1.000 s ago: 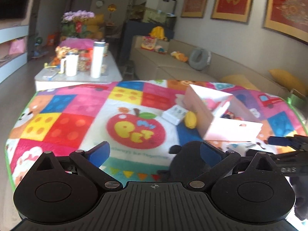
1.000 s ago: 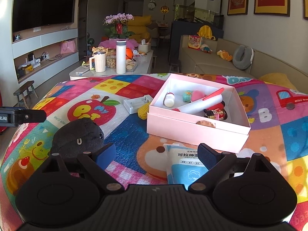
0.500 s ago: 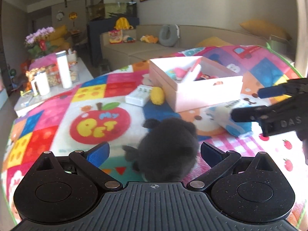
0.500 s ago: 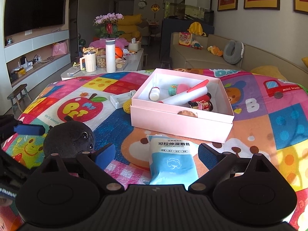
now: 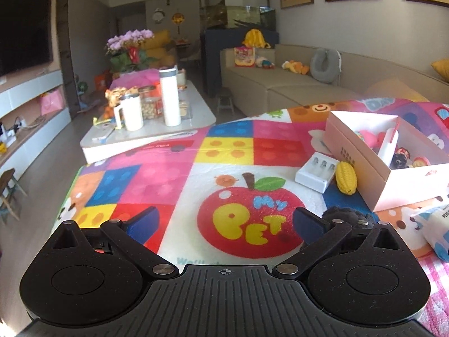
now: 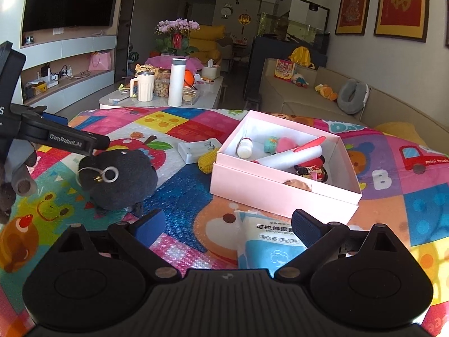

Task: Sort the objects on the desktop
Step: 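Lift the plush cat with the left gripper while the right gripper lifts the wipes pack, then carry the plush cat with the left gripper toward the pink box while the right gripper carries the wipes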

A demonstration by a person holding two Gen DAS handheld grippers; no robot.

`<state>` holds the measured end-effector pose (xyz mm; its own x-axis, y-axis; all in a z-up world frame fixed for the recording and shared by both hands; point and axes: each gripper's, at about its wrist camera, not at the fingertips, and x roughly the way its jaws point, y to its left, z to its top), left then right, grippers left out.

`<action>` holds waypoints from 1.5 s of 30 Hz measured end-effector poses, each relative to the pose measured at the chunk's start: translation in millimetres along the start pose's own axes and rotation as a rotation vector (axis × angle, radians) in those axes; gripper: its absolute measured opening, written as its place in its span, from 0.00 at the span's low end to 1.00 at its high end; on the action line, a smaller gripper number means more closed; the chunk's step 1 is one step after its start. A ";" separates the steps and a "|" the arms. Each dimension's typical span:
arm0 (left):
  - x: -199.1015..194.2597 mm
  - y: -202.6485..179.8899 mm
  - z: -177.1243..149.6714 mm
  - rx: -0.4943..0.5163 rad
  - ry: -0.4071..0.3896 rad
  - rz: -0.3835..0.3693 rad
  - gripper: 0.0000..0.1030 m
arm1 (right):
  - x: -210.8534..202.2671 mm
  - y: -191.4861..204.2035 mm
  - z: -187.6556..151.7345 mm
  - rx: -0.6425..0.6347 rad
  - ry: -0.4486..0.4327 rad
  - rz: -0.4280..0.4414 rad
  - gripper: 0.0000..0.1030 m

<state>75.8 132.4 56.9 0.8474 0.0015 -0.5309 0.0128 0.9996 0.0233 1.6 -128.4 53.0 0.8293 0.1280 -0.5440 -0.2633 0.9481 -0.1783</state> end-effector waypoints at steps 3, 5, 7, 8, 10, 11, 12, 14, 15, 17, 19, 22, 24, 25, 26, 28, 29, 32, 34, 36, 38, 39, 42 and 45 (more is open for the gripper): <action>-10.9 14.6 0.7 -0.088 -0.038 -0.024 1.00 | 6.2 -10.3 -7.2 0.008 0.033 -0.033 0.96; -20.6 20.9 0.7 -0.130 -0.075 -0.063 1.00 | 12.1 -18.6 -11.8 0.032 0.060 -0.055 0.96; -31.9 19.3 0.5 -0.126 -0.102 -0.120 1.00 | 16.5 -25.2 -15.4 0.058 0.080 -0.066 0.96; -37.0 15.2 -0.1 -0.107 -0.104 -0.159 1.00 | 18.1 -27.4 -16.6 0.068 0.086 -0.071 0.97; -44.5 0.6 -4.3 -0.045 -0.077 -0.258 1.00 | 21.3 -30.6 -19.5 0.087 0.093 -0.080 1.00; -46.2 -9.6 -8.1 -0.008 -0.055 -0.301 1.00 | 23.2 -31.4 -20.4 0.093 0.097 -0.081 1.00; -46.3 -21.1 -12.6 0.026 -0.031 -0.322 1.00 | 25.2 -31.9 -21.6 0.099 0.103 -0.081 1.00; -40.9 -43.0 -22.8 0.082 0.006 -0.322 1.00 | 29.5 -33.0 -24.2 0.113 0.120 -0.083 1.00; -36.5 -53.1 -27.3 0.107 0.022 -0.306 1.00 | 31.0 -33.7 -25.7 0.121 0.128 -0.084 1.00; -25.4 -69.6 -33.0 0.141 0.048 -0.245 1.00 | 32.1 -35.7 -28.8 0.139 0.143 -0.085 1.00; -13.6 -78.2 -36.2 0.155 0.053 -0.201 1.00 | 29.3 -39.0 -32.9 0.157 0.151 -0.080 1.00; 0.0 -85.1 -38.1 0.164 0.061 -0.155 1.00 | 21.1 -44.6 -39.6 0.174 0.155 -0.049 1.00; 5.1 -85.8 -38.2 0.159 0.066 -0.143 1.00 | 17.5 -46.3 -45.7 0.175 0.172 -0.022 1.00; 6.7 -86.2 -38.4 0.154 0.066 -0.140 0.99 | 16.7 -47.1 -49.3 0.177 0.183 -0.013 1.00; 7.9 -86.3 -38.2 0.150 0.067 -0.139 0.93 | 16.7 -47.9 -52.2 0.181 0.193 -0.008 1.00; 11.2 -85.5 -37.0 0.137 0.084 -0.142 0.76 | 18.2 -50.6 -58.0 0.200 0.215 0.003 1.00; 12.4 -84.7 -36.3 0.122 0.090 -0.147 0.77 | 19.3 -53.0 -60.8 0.223 0.225 0.012 1.00; 12.7 -84.3 -36.2 0.118 0.091 -0.150 0.75 | 17.5 -55.0 -63.9 0.252 0.207 0.015 1.00; 12.0 -84.6 -36.6 0.126 0.090 -0.155 0.73 | 17.4 -53.3 -64.8 0.243 0.199 0.012 1.00; 9.7 -84.0 -37.0 0.126 0.092 -0.166 0.73 | 17.5 -52.1 -64.2 0.226 0.200 0.014 1.00; 4.4 -84.7 -37.6 0.115 0.101 -0.187 0.73 | 18.9 -54.8 -60.5 0.233 0.207 0.022 1.00; 1.1 -85.1 -38.1 0.110 0.107 -0.202 0.73 | 18.0 -56.2 -58.3 0.242 0.197 0.021 1.00; -11.5 -89.7 -41.4 0.099 0.118 -0.258 0.73 | 12.8 -59.1 -46.6 0.240 0.132 0.001 1.00; -24.6 -99.1 -45.9 0.095 0.128 -0.328 0.73 | 15.2 -58.6 -34.9 0.224 0.101 -0.004 1.00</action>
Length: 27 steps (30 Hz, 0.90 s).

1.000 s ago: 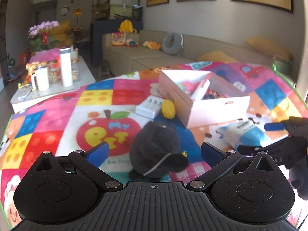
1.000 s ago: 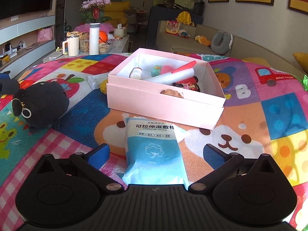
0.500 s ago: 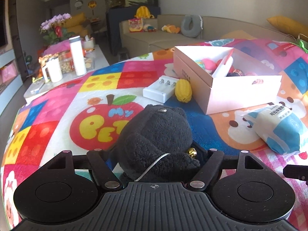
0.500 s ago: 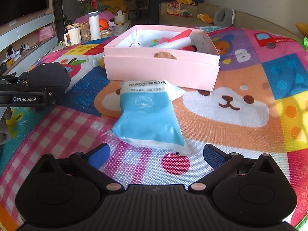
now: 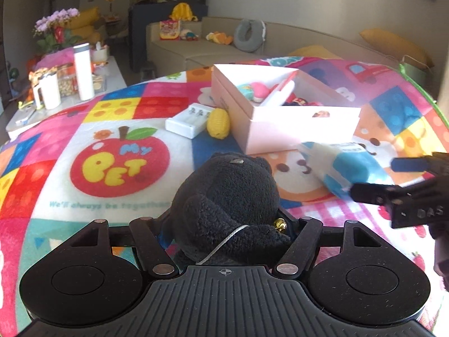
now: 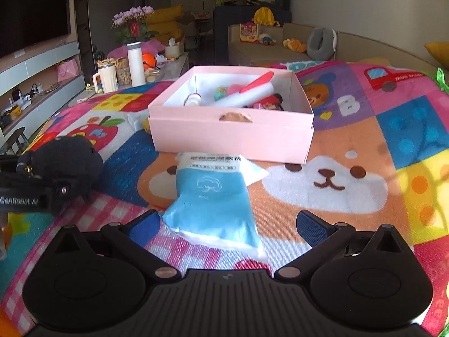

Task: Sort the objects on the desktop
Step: 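Carry the plush cat with the left gripper toward the pink box while the right gripper carries the wipes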

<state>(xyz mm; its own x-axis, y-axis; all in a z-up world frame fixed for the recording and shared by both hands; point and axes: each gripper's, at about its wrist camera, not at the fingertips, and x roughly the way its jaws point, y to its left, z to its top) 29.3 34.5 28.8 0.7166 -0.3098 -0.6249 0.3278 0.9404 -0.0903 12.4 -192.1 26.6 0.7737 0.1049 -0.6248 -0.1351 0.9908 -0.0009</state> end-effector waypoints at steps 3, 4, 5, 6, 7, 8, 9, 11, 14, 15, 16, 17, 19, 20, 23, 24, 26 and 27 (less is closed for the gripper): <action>-5.6 -14.8 -4.6 0.014 0.002 -0.053 0.73 | 8.7 3.0 11.1 -0.005 -0.005 0.007 1.00; -6.6 -19.2 -5.9 0.021 0.004 -0.064 0.73 | 12.0 3.2 14.0 0.001 0.001 0.008 1.00; -7.1 -22.7 -7.2 0.028 0.007 -0.071 0.73 | 14.9 3.0 16.8 0.011 0.010 0.017 1.00; -7.1 -25.6 -8.6 0.035 0.011 -0.073 0.73 | 17.0 2.4 18.8 0.024 0.019 0.031 1.00; -6.6 -27.7 -10.2 0.039 0.017 -0.073 0.73 | 18.3 1.8 20.6 0.038 0.026 0.046 1.00; -5.4 -27.7 -12.3 0.038 0.025 -0.070 0.73 | 19.2 1.3 22.2 0.051 0.030 0.055 1.00; -4.4 -27.7 -13.9 0.035 0.032 -0.067 0.74 | 20.4 1.0 23.4 0.059 0.033 0.058 1.00; -3.1 -26.9 -16.1 0.029 0.038 -0.068 0.75 | 24.0 0.7 25.7 0.069 0.036 0.051 1.00; -4.4 -28.6 -16.2 0.038 0.034 -0.066 0.75 | 34.6 -0.6 28.7 0.084 0.073 0.054 0.91; -4.8 -29.4 -16.1 0.042 0.034 -0.065 0.76 | 38.8 -1.2 29.1 0.091 0.095 0.058 0.85; -5.4 -30.0 -16.2 0.047 0.034 -0.064 0.76 | 42.7 -1.5 29.0 0.097 0.119 0.062 0.77; -6.0 -30.8 -16.4 0.051 0.033 -0.062 0.76 | 46.3 -1.9 28.5 0.100 0.147 0.065 0.70; -7.9 -31.4 -16.2 0.058 0.030 -0.058 0.76 | 45.1 -1.4 26.0 0.087 0.166 0.055 0.53; -9.3 -31.7 -16.3 0.064 0.027 -0.056 0.76 | 41.4 -1.5 25.0 0.079 0.167 0.057 0.52; -13.6 -33.6 -16.7 0.088 0.017 -0.050 0.74 | 22.6 -3.9 20.1 0.050 0.168 0.075 0.51; -15.1 -34.8 -16.9 0.099 0.016 -0.053 0.73 | 14.6 -5.1 18.6 0.033 0.168 0.079 0.51; -17.9 -38.1 -17.2 0.122 0.013 -0.068 0.72 | -0.2 -8.3 15.9 0.009 0.163 0.081 0.51; -19.1 -39.4 -16.6 0.128 0.013 -0.077 0.72 | -8.3 -10.6 15.4 0.000 0.158 0.080 0.51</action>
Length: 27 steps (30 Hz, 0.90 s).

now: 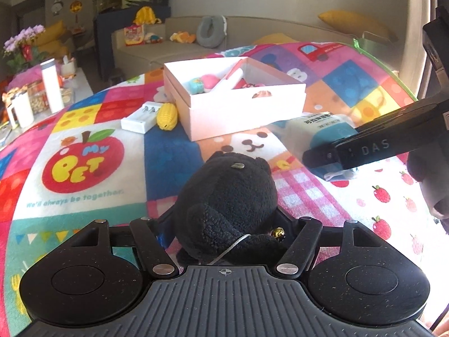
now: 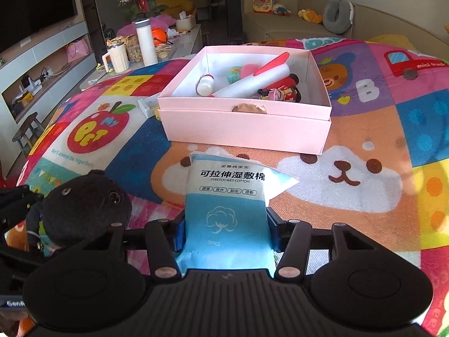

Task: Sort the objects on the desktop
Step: 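Carry the plush cat with the left gripper toward the pink box while the right gripper carries the wipes, then drop the plush cat from the left gripper into the box while the right gripper drops the wipes there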

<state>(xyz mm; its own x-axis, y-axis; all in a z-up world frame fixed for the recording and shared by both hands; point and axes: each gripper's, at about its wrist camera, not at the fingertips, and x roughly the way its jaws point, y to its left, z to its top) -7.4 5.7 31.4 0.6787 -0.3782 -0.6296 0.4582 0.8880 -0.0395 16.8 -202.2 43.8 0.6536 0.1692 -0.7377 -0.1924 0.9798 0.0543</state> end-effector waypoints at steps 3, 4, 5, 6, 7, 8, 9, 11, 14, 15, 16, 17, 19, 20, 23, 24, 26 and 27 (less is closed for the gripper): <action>-4.5 -0.6 12.2 0.020 -0.026 -0.021 0.72 | -22.0 -5.9 1.0 -0.013 -0.033 -0.004 0.51; -7.0 0.8 22.1 0.027 -0.055 -0.013 0.72 | -30.6 -8.9 4.5 -0.015 -0.059 -0.009 0.51; -9.3 2.6 33.5 0.033 -0.088 -0.003 0.72 | -39.0 -12.7 10.3 -0.012 -0.093 -0.017 0.51; -10.6 5.5 47.0 0.037 -0.127 0.011 0.72 | -47.7 -16.6 17.6 -0.006 -0.133 -0.027 0.51; -10.9 8.3 61.1 0.039 -0.169 0.026 0.72 | -56.2 -21.3 27.1 0.005 -0.175 -0.036 0.51; -9.8 10.9 75.3 0.039 -0.213 0.044 0.72 | -63.5 -26.5 36.7 0.018 -0.214 -0.044 0.51; -6.9 13.5 92.0 0.037 -0.266 0.065 0.72 | -69.8 -31.5 46.3 0.033 -0.252 -0.053 0.51; 3.7 17.3 122.4 0.027 -0.354 0.088 0.73 | -77.3 -39.4 63.8 0.057 -0.310 -0.079 0.51; 33.4 16.4 158.6 0.056 -0.422 0.112 0.92 | -78.2 -46.1 83.2 0.068 -0.359 -0.117 0.51; 42.2 14.1 162.9 0.084 -0.427 0.128 0.93 | -77.2 -47.8 87.0 0.072 -0.365 -0.132 0.52; 49.1 11.7 163.7 0.111 -0.417 0.141 0.93 | -75.6 -50.7 90.1 0.079 -0.368 -0.148 0.52; 53.0 9.9 160.2 0.128 -0.398 0.142 0.94 | -74.9 -53.7 91.1 0.085 -0.369 -0.156 0.52; 54.4 10.9 142.6 0.121 -0.368 0.113 0.98 | -73.0 -59.9 90.4 0.091 -0.366 -0.164 0.52; 54.9 12.3 131.2 0.102 -0.345 0.108 0.99 | -70.7 -63.3 89.8 0.094 -0.361 -0.167 0.52; 56.2 22.1 96.3 0.033 -0.260 0.101 1.00 | -56.6 -71.8 95.1 0.120 -0.331 -0.167 0.52; 55.5 28.4 84.7 0.008 -0.232 0.101 1.00 | -51.2 -73.7 99.1 0.134 -0.320 -0.157 0.52; 54.2 37.1 66.1 -0.036 -0.179 0.094 1.00 | -41.6 -74.5 109.7 0.150 -0.310 -0.119 0.52; 52.3 41.0 58.0 -0.055 -0.157 0.087 1.00 | -38.3 -75.0 113.0 0.151 -0.310 -0.096 0.52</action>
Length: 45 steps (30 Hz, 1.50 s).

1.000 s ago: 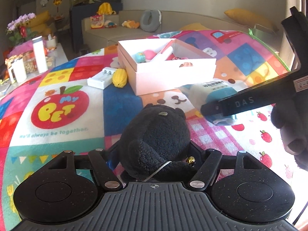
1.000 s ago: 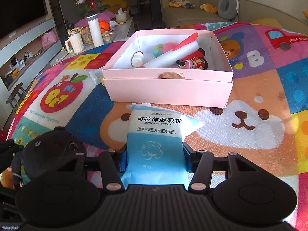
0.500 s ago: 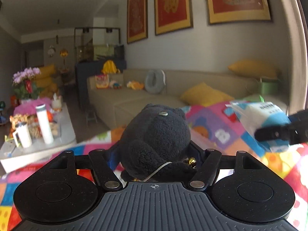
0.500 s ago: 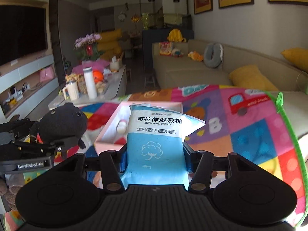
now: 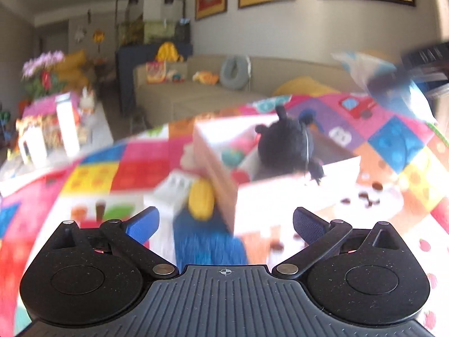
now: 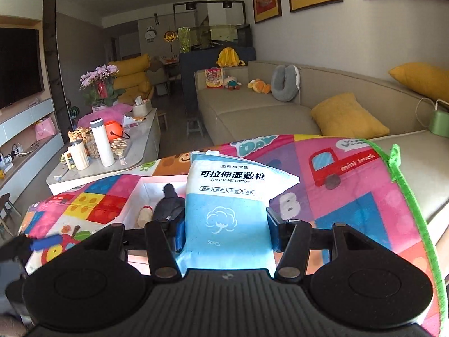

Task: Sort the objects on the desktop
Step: 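Drop the plush cat from the left gripper into the box while the right gripper drops the wipes there, then lower the right gripper onto the white battery charger and close it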

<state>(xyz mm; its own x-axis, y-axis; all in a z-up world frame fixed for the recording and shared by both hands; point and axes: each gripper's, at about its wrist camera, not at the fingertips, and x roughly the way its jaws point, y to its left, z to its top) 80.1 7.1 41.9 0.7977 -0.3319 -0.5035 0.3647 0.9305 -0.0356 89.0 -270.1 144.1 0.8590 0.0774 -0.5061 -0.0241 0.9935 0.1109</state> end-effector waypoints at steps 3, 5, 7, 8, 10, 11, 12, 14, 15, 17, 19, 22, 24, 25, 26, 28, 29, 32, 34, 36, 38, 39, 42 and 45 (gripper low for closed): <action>-9.2 14.8 -17.0 -0.047 0.039 0.006 1.00 | 26.6 13.7 17.6 0.007 0.006 0.027 0.52; -13.4 21.5 -22.0 -0.082 0.045 0.030 1.00 | 45.5 22.9 28.4 0.004 0.011 0.033 0.52; -16.7 29.7 -27.7 -0.123 0.052 0.039 1.00 | 66.8 30.7 38.5 0.040 0.045 0.052 0.52; -17.9 33.1 -29.9 -0.137 0.054 0.039 1.00 | 72.4 36.9 41.9 0.065 0.071 0.090 0.52; -19.2 37.1 -35.5 -0.158 0.055 0.033 1.00 | 82.3 50.9 47.7 0.086 0.102 0.175 0.51; -19.5 37.8 -37.4 -0.166 0.055 0.025 1.00 | 86.2 60.1 49.9 0.082 0.109 0.195 0.52; -20.9 37.1 -39.8 -0.173 0.054 0.014 1.00 | 90.4 70.1 51.7 0.070 0.117 0.193 0.52; -22.0 35.5 -41.0 -0.168 0.048 0.000 1.00 | 99.3 86.8 53.0 0.030 0.121 0.166 0.59; -23.4 34.7 -41.1 -0.164 0.038 -0.006 1.00 | 102.5 93.5 52.6 0.015 0.123 0.145 0.74; -24.5 34.4 -42.4 -0.166 0.027 -0.017 1.00 | 103.1 97.0 50.4 -0.004 0.111 0.125 0.77; -23.4 34.9 -42.9 -0.175 0.032 -0.026 1.00 | 101.7 92.3 46.4 -0.008 0.110 0.111 0.77; -21.4 35.8 -43.3 -0.184 0.041 -0.038 1.00 | 113.6 79.5 38.8 0.009 0.171 0.095 0.77; -21.2 37.0 -44.0 -0.193 0.042 -0.041 1.00 | 132.2 72.5 29.5 0.023 0.263 0.108 0.78; -21.4 37.5 -44.3 -0.198 0.041 -0.040 1.00 | 141.5 69.1 22.9 0.033 0.310 0.111 0.80; -21.7 38.1 -44.7 -0.204 0.041 -0.040 1.00 | 151.1 66.9 15.7 0.041 0.355 0.102 0.80; -21.3 39.6 -44.9 -0.214 0.042 -0.039 1.00 | 162.9 65.0 2.6 0.042 0.403 0.058 0.80; -21.3 40.1 -45.3 -0.219 0.044 -0.038 1.00 | 163.9 66.0 -1.4 0.026 0.404 0.047 0.78; -20.6 41.0 -45.3 -0.227 0.047 -0.040 1.00 | 151.7 62.4 6.9 0.019 0.371 0.052 0.51; -19.8 40.8 -45.3 -0.227 0.051 -0.038 1.00 | 132.8 56.7 24.3 0.041 0.275 0.063 0.50; -19.4 40.9 -45.5 -0.229 0.054 -0.035 1.00 | 115.7 53.8 42.3 0.043 0.178 0.039 0.50; -19.6 41.1 -45.8 -0.231 0.053 -0.031 1.00 | 103.5 52.9 55.9 0.036 0.105 0.026 0.50; -19.8 41.1 -45.8 -0.232 0.052 -0.029 1.00 | 100.7 52.9 59.5 0.026 0.089 0.024 0.52; -20.1 41.3 -45.8 -0.235 0.050 -0.026 1.00 | 101.7 51.8 58.7 0.009 0.100 0.013 0.69; -20.0 41.5 -45.9 -0.237 0.052 -0.020 1.00 | 101.0 47.0 51.7 0.024 0.105 0.003 0.73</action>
<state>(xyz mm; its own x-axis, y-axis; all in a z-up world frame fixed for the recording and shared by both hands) 57.2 59.5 10.9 0.7636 -0.3478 -0.5440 0.2523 0.9363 -0.2445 201.1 -219.9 142.4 0.8005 0.0895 -0.5926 -0.0130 0.9912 0.1321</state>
